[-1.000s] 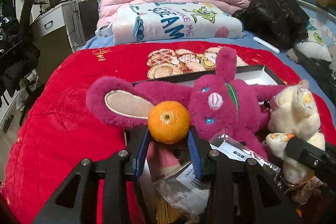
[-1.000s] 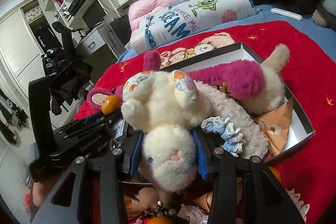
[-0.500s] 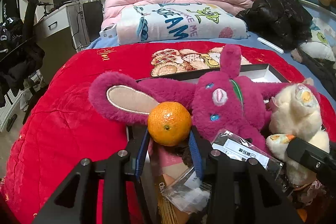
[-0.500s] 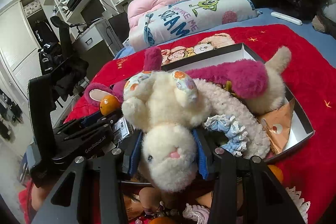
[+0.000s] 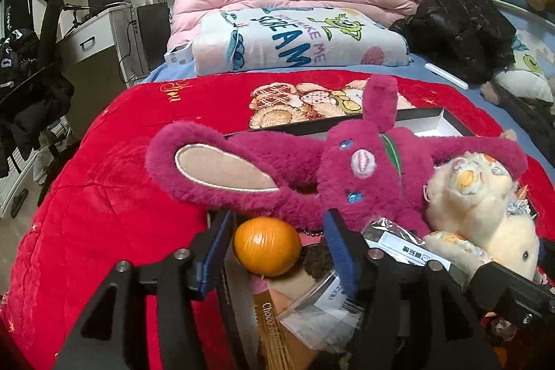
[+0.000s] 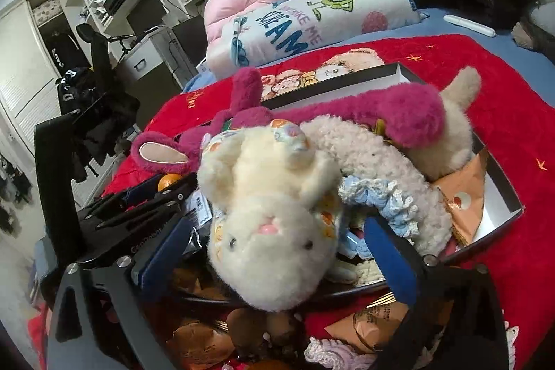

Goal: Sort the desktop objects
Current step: 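Release the mandarin into the tray with left tool while right tool lowers the bunny, then open the right tool to release the white plush bunny in the tray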

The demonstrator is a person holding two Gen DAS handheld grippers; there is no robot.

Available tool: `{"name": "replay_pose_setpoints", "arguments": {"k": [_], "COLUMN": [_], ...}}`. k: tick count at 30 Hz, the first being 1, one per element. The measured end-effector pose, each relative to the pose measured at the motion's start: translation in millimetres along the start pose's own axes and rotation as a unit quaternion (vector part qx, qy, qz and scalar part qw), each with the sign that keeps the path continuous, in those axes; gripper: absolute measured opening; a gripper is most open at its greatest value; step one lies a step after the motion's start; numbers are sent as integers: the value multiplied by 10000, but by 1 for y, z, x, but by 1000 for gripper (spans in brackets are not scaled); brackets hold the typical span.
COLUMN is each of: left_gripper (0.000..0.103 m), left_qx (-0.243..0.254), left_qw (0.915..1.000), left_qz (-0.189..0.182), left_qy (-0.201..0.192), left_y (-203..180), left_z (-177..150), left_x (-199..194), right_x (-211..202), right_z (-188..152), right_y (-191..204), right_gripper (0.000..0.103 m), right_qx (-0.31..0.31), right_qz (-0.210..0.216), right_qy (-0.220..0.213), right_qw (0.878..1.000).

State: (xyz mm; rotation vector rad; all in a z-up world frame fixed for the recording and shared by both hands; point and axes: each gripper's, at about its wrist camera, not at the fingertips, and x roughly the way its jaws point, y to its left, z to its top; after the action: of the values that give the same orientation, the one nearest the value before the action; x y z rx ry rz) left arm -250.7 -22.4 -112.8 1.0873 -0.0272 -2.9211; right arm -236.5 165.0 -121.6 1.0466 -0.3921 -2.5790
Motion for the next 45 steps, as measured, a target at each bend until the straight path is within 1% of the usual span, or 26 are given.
{"name": "replay_pose_setpoints", "arguments": {"k": [2, 3, 4, 5, 6, 7, 9, 10, 11, 14, 18, 37, 45], "left_gripper": [70, 78, 90, 96, 102, 102, 103, 103, 103, 103, 103, 103, 103], "left_qx": [86, 155, 219, 237, 173, 56, -244, -316, -343, -242, -265, -245, -261], "left_qw": [9999, 9998, 9996, 9988, 9981, 9987, 9996, 9995, 9994, 9996, 9996, 9996, 9996], "left_qz": [-19, -16, 128, 398, 576, 482, 78, -17, -34, 65, -24, -18, -9], "left_qy": [-55, -99, -129, -150, -160, -170, -96, -70, -65, -103, -102, -108, -143], "left_y": [-3, -6, -8, -8, -6, -1, 8, 10, 11, 8, 8, 9, 13], "left_z": [2, 2, 3, 4, 4, 4, 3, 3, 3, 3, 3, 4, 5], "left_x": [-3, -5, -6, -8, -8, -9, -8, -7, -7, -8, -8, -7, -9], "right_x": [1, 1, 1, 1, 0, 0, -2, -3, -3, -2, -3, -4, -5], "right_z": [0, 0, 0, 0, 0, 1, 2, 3, 3, 3, 4, 4, 4], "right_y": [-1, -2, -3, -3, -4, -5, -9, -11, -11, -9, -12, -11, -4], "right_gripper": [103, 103, 103, 103, 103, 103, 103, 103, 103, 103, 103, 103, 103], "right_qx": [34, 67, 101, 123, 132, 151, 299, 387, 401, 318, 363, 362, 231], "right_qz": [58, 111, 149, 163, 133, 167, 342, 386, 383, 281, 321, 337, 217], "right_qy": [6, 20, 22, 14, 9, 7, -7, -25, -22, -3, 0, 25, -38], "right_qw": [10000, 9999, 9998, 9998, 9998, 9997, 9990, 9985, 9985, 9991, 9988, 9988, 9995]}}
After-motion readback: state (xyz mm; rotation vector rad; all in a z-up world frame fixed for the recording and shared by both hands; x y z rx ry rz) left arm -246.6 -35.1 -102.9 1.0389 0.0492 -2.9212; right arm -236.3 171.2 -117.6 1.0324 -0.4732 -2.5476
